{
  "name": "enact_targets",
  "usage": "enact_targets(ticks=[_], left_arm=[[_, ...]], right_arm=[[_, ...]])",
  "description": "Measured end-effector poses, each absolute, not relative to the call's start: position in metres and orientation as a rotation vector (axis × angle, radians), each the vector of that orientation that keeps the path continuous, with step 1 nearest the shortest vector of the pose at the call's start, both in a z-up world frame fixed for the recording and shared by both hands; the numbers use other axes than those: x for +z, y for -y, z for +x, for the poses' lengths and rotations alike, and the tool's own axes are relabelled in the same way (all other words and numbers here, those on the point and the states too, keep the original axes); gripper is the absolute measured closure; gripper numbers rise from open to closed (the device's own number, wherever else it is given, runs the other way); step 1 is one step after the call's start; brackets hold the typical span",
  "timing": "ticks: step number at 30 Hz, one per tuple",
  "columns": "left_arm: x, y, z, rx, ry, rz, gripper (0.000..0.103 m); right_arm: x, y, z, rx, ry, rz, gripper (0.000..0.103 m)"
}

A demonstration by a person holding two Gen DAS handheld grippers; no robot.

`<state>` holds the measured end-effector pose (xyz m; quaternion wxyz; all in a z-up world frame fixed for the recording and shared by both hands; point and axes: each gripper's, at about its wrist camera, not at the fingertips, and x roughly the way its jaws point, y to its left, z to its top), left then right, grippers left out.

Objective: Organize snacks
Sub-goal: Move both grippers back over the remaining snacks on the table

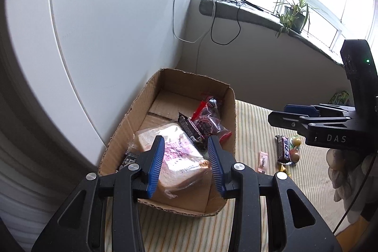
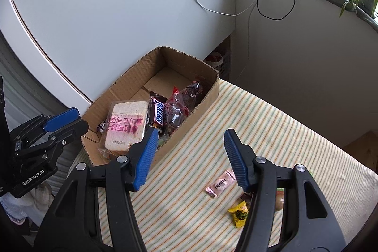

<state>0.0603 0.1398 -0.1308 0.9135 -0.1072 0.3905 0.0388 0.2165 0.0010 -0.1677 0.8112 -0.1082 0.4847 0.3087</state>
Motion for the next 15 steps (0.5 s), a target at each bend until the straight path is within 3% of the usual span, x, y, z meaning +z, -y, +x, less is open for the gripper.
enact_targets(ticks=[15], left_arm=[[-0.133, -0.090, 0.062, -0.043, -0.827, -0.220, 0.066]], right_arm=[[-0.158, 0.116, 0.221, 0.475, -1.039, -0.152, 0.042]])
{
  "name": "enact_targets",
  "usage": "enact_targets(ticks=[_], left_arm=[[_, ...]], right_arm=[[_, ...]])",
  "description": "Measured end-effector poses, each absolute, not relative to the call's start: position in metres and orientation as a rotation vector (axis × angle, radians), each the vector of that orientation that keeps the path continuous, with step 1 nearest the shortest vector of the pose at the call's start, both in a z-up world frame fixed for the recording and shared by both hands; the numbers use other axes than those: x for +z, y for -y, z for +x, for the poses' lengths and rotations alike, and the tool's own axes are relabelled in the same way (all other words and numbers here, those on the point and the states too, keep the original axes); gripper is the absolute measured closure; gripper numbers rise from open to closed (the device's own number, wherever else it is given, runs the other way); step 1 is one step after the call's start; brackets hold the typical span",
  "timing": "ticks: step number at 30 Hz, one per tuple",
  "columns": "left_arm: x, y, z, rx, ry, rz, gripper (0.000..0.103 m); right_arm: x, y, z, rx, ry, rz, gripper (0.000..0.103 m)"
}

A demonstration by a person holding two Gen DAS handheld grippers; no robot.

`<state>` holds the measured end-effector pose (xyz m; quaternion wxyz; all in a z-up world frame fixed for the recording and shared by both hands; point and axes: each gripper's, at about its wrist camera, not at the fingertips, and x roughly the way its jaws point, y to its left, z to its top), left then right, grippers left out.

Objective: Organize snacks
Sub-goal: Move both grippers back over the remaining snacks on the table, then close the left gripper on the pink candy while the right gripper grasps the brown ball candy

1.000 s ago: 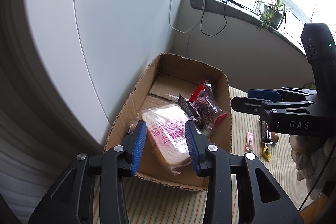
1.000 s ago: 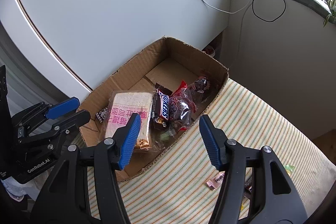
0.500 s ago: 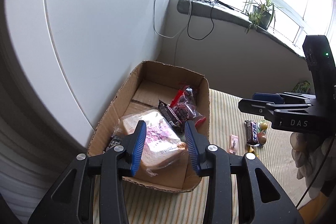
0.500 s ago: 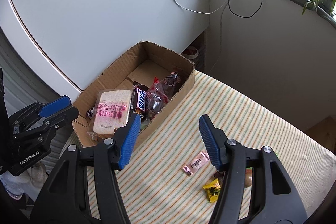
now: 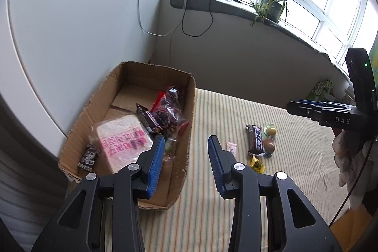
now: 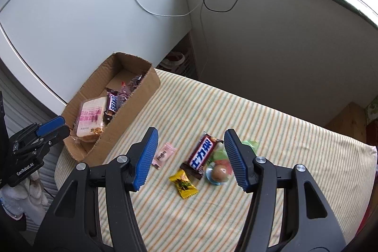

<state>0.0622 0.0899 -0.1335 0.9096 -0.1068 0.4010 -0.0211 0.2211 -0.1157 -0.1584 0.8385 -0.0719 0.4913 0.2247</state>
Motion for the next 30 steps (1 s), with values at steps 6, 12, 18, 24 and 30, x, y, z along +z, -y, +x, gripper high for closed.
enact_targets(ticks=[6, 12, 18, 24, 30], left_arm=[[-0.143, -0.063, 0.066, -0.101, -0.863, -0.216, 0.066], [-0.155, -0.040, 0.073, -0.152, -0.889, -0.216, 0.066], [-0.172, -0.022, 0.086, -0.182, -0.933, -0.207, 0.067], [-0.191, -0.008, 0.101, -0.197, -0.976, -0.194, 0.067], [-0.208, 0.002, 0.114, -0.195, -1.010, -0.178, 0.067]], right_arm=[[-0.173, 0.145, 0.219, 0.431, -1.070, -0.145, 0.042], [-0.191, 0.152, 0.210, 0.436, -1.069, -0.181, 0.042], [-0.213, 0.151, 0.206, 0.467, -1.098, -0.199, 0.056], [-0.233, 0.149, 0.210, 0.483, -1.122, -0.194, 0.060], [-0.245, 0.151, 0.214, 0.504, -1.152, -0.174, 0.062]])
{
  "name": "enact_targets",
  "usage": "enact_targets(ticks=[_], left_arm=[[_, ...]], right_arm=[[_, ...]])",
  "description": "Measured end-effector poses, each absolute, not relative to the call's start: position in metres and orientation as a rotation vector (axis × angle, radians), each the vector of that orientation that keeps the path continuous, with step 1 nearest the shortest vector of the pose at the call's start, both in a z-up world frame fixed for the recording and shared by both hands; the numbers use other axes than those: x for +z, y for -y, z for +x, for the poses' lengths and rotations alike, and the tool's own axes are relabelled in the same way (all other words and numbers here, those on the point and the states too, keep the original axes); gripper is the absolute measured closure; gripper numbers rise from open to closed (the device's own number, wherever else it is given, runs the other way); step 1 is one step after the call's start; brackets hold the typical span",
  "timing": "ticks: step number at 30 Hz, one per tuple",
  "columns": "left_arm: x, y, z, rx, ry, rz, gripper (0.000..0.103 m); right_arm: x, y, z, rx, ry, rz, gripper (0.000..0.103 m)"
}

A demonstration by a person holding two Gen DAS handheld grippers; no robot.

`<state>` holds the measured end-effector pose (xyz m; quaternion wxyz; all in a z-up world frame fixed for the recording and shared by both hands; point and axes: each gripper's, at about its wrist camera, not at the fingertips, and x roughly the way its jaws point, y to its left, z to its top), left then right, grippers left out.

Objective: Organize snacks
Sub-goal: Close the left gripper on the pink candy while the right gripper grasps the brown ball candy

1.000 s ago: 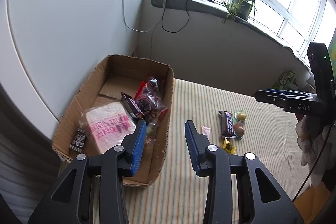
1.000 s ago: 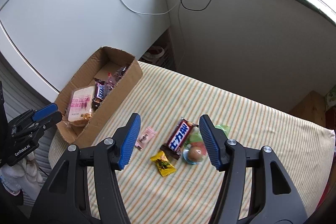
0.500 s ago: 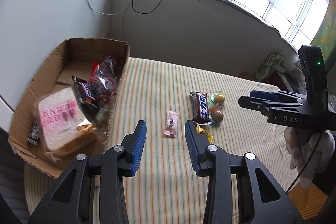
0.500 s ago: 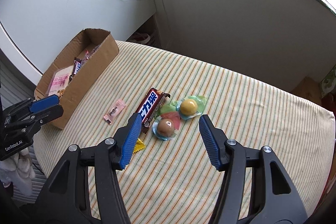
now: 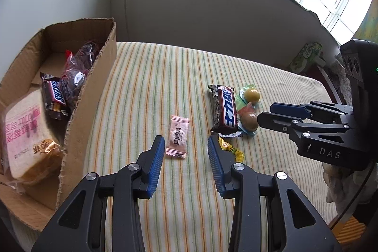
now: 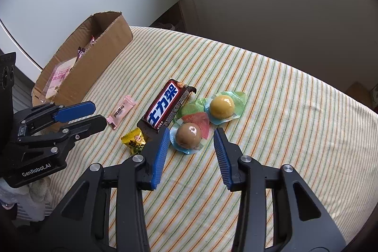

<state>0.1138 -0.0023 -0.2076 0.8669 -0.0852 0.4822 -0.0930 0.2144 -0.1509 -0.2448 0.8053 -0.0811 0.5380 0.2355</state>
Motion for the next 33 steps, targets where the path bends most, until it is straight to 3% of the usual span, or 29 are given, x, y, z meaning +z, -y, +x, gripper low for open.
enact_targets(ticks=[13, 15, 19, 27, 33], left_arm=[[-0.222, 0.011, 0.126, -0.185, -1.030, -0.137, 0.067], [-0.223, 0.012, 0.126, -0.188, -1.034, -0.132, 0.071], [-0.227, 0.017, 0.130, -0.193, -1.041, -0.127, 0.072], [-0.235, 0.021, 0.137, -0.202, -1.047, -0.100, 0.074], [-0.235, 0.012, 0.138, -0.195, -1.043, -0.128, 0.084]], right_arm=[[-0.254, 0.149, 0.219, 0.518, -1.155, -0.156, 0.068], [-0.257, 0.145, 0.220, 0.526, -1.158, -0.163, 0.068], [-0.264, 0.140, 0.221, 0.524, -1.174, -0.186, 0.077], [-0.265, 0.138, 0.221, 0.533, -1.185, -0.189, 0.077], [-0.271, 0.131, 0.224, 0.527, -1.198, -0.212, 0.075]])
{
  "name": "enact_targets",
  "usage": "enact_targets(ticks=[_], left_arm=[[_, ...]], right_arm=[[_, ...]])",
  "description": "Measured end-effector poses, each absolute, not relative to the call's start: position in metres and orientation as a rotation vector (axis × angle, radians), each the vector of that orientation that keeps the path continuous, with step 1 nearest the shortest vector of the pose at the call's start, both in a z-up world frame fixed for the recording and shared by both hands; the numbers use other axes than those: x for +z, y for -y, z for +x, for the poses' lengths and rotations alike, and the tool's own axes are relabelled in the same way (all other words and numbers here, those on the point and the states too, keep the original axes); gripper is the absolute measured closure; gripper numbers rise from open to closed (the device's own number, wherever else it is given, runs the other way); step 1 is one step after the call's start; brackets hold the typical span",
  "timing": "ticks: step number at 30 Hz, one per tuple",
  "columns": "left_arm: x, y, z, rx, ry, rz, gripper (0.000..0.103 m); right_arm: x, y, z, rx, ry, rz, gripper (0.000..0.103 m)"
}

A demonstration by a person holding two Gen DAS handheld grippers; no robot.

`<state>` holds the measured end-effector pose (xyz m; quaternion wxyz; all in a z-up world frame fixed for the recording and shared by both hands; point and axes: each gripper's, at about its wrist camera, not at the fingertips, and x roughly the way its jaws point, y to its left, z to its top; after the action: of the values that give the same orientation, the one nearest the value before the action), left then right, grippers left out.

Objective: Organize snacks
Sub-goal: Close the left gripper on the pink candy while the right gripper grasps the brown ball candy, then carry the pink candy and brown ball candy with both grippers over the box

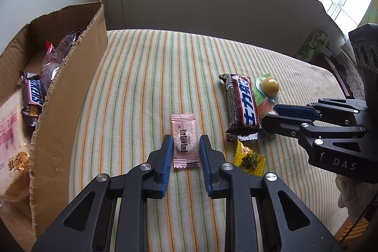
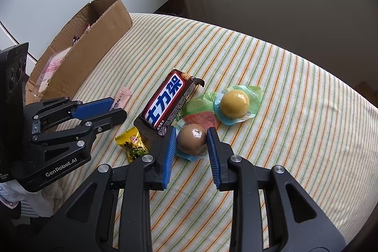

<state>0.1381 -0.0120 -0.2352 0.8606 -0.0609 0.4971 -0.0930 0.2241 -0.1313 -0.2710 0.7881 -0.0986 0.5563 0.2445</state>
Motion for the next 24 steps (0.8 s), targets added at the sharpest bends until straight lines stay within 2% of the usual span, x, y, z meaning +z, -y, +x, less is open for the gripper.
enact_targets(ticks=[24], left_arm=[[-0.207, -0.012, 0.119, -0.194, -0.985, -0.204, 0.085]], right_arm=[[-0.241, 0.137, 0.212, 0.522, -1.137, -0.199, 0.076]])
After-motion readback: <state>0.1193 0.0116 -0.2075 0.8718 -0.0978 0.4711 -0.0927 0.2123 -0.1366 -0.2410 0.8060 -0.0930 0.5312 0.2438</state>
